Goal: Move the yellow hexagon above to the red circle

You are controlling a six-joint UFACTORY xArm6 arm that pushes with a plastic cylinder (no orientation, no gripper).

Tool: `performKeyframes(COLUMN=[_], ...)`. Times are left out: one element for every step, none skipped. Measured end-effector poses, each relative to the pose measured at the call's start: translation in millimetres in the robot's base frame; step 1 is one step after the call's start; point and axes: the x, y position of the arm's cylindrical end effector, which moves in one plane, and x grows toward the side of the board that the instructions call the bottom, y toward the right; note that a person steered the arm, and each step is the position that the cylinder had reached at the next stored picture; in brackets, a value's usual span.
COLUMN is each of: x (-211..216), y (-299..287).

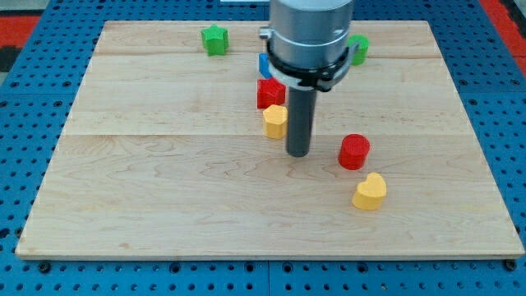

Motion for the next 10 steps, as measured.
performKeyframes(x=[0, -1, -2, -3, -3, 0, -16, -62, -33, -23], y=[42, 40, 40, 28, 1, -49, -102, -112, -64, -8])
